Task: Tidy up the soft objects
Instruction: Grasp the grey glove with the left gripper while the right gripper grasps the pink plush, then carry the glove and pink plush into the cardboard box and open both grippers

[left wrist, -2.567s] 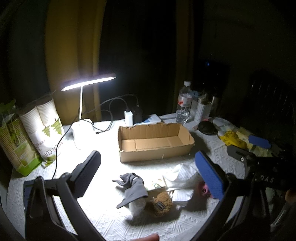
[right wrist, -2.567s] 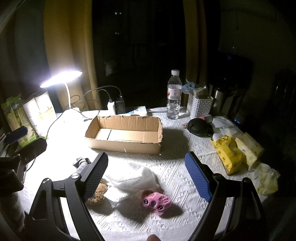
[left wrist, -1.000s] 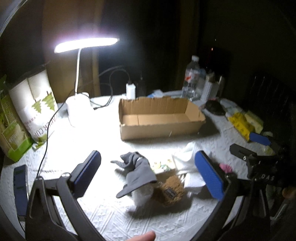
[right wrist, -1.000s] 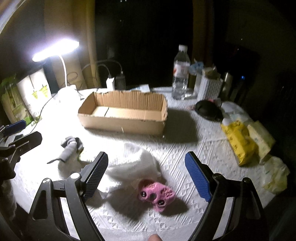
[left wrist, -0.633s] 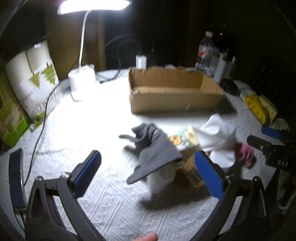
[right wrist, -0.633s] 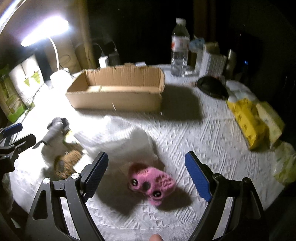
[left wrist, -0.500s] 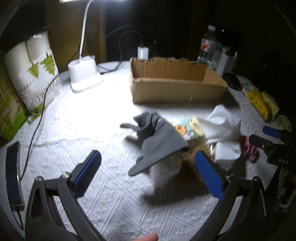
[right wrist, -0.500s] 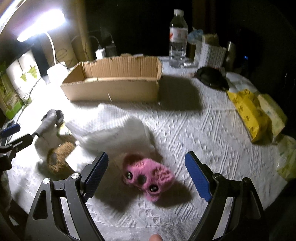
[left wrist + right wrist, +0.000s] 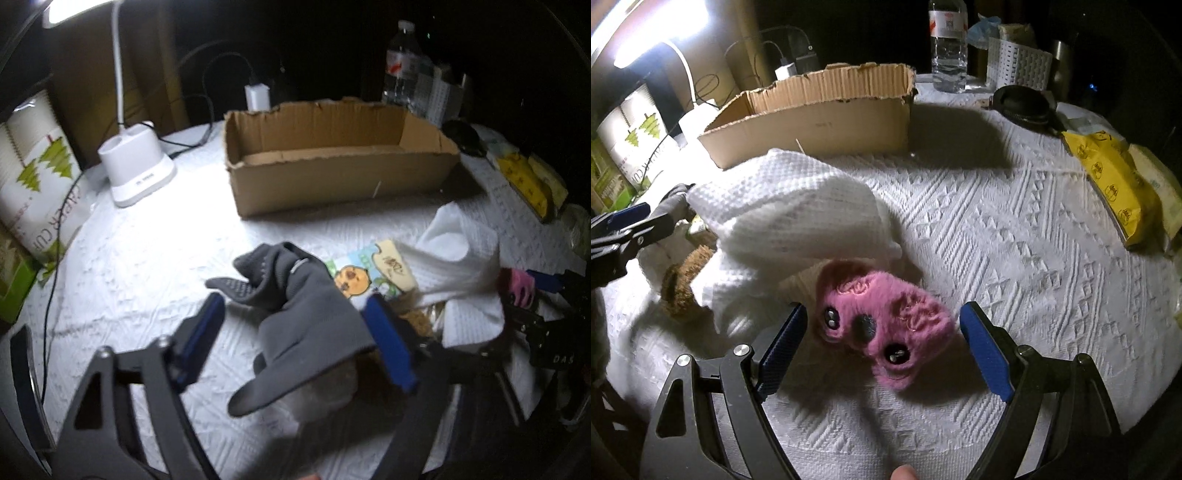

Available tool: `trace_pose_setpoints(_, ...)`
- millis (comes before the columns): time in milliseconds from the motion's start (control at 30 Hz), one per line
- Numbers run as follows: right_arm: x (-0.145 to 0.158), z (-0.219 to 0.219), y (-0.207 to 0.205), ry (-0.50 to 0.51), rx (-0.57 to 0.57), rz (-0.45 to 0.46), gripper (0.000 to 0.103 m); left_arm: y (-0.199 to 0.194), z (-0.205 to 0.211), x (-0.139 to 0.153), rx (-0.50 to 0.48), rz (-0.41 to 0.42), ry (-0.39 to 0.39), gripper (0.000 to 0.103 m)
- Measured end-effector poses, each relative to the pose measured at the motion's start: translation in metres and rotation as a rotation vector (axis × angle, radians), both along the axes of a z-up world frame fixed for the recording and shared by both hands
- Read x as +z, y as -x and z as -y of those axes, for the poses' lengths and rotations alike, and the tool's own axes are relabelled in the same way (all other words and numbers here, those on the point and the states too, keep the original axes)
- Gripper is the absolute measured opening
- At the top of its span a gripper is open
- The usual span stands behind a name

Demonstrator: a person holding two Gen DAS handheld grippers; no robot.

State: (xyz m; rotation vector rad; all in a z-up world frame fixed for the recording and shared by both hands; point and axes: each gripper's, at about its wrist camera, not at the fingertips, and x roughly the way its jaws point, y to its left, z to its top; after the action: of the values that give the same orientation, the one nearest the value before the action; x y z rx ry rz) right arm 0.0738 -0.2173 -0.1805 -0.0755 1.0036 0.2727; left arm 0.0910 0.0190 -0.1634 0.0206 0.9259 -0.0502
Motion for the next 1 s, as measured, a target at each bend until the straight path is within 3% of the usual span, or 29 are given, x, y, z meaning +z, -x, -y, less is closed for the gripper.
trace_pose_setpoints(100, -0.006, 0.002, -0.001, -0.011, -0.010, -0.010, 0.086, -0.005, 0.001, -0.005, -0.013, -0.025, 0.002, 0.058)
trace_pose_setpoints(133, -0.006, 0.003, -0.001, -0.012, -0.014, -0.005, 0.083, -0.006, 0.002, -0.006, -0.019, -0.030, 0.010, 0.049)
trace_pose_setpoints(167, -0.004, 0.003, -0.001, -0.019, -0.019, 0.002, 0.076, -0.006, 0.002, -0.006, -0.026, -0.033, 0.021, 0.047)
trace_pose_setpoints(300, -0.002, 0.008, -0.001, -0.054, -0.022, 0.000, 0.067, -0.004, 0.003, -0.004, -0.044, -0.028, 0.024, 0.034)
trace_pose_setpoints(400, 0.001, 0.011, 0.001, -0.063, -0.019, 0.005, 0.064, -0.002, -0.002, 0.001, -0.052, -0.013, 0.085, 0.030)
trace_pose_setpoints(500, 0.008, 0.015, 0.005, -0.060, -0.029, 0.028, 0.064, 0.002, -0.003, 0.009, -0.050, 0.011, 0.085, 0.025)
trace_pose_setpoints(1000, 0.067, 0.035, 0.003, -0.066, -0.066, 0.181, 0.064, 0.006, -0.004, 0.068, -0.078, 0.146, 0.141, 0.022)
